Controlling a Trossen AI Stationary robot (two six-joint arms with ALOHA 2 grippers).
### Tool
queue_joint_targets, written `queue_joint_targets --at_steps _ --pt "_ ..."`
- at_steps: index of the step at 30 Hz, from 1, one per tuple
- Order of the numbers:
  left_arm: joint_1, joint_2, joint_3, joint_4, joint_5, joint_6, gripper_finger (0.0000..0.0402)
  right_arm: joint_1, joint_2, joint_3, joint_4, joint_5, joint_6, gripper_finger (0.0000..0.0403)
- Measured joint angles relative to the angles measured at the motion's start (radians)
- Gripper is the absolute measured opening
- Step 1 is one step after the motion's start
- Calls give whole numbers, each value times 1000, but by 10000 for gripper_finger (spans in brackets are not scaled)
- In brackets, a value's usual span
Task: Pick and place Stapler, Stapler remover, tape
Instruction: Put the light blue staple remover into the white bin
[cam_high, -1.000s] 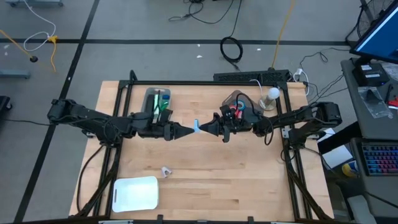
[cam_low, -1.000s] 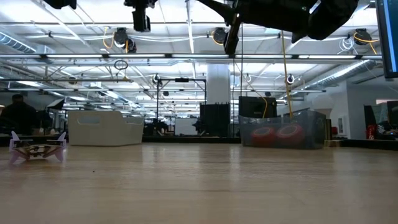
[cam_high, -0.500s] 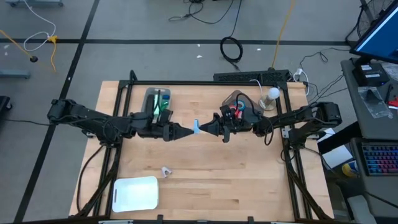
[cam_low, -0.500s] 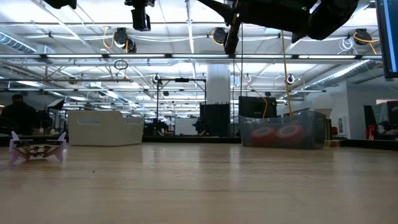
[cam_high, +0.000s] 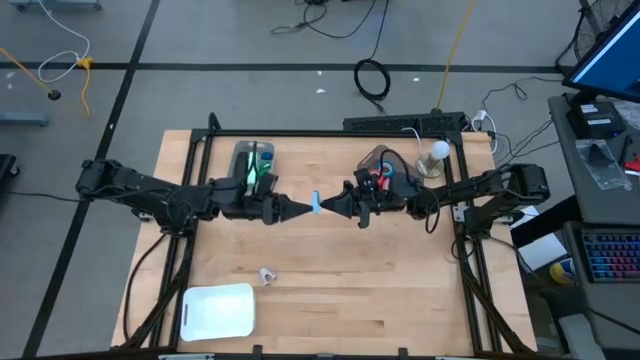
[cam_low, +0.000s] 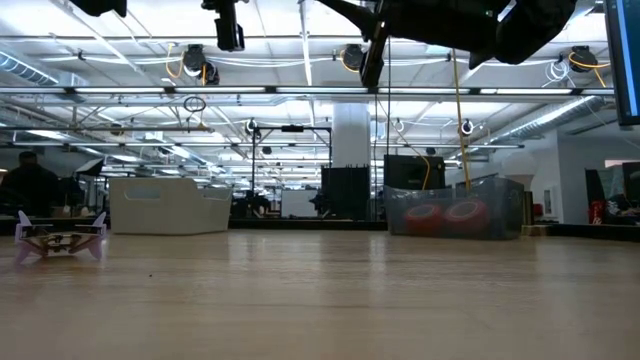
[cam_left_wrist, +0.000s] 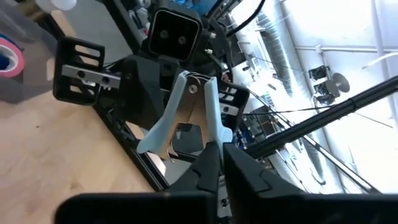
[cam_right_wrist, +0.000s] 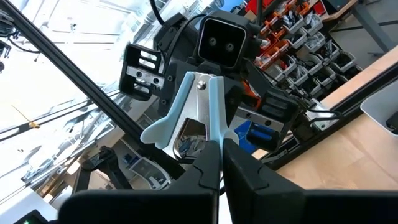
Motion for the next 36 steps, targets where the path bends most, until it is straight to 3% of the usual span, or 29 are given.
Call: queue_joint_targets --at_steps 7,12,21,26,31,36 --pt "7 0 0 6 18 8 5 0 -1 0 2 0 -16 1" --pt "6 0 0 6 22 24 4 0 -1 0 4 -10 -26 28" --pt "10 0 0 9 17 49 2 1 0 0 -35 -199 24 124" --pt "24 -14 0 -13 17 71 1 1 -8 0 -91 -308 46 153" --pt "25 -104 0 -192 -2 114 1 3 -8 0 -264 -419 23 151" --pt "-43 -218 1 -442 -87 115 1 3 -8 -52 -341 -412 -26 144"
